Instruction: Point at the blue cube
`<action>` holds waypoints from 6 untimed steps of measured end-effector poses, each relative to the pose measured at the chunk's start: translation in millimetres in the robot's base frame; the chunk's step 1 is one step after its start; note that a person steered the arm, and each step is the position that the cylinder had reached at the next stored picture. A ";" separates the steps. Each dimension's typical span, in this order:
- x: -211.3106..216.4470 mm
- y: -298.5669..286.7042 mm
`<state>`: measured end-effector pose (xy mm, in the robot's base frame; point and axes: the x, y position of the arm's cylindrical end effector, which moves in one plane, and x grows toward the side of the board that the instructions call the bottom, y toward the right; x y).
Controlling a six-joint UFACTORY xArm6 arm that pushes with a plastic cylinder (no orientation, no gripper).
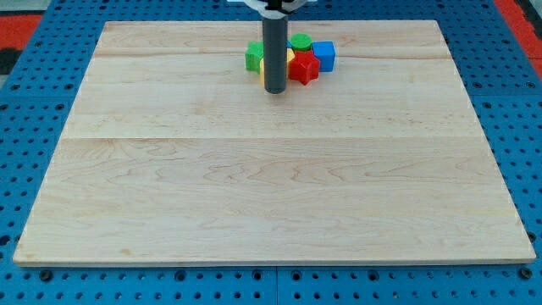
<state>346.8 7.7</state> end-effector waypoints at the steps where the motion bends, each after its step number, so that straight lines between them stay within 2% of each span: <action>1: 0.0 4.2; 4: -0.7 96.2; 6: -17.3 96.1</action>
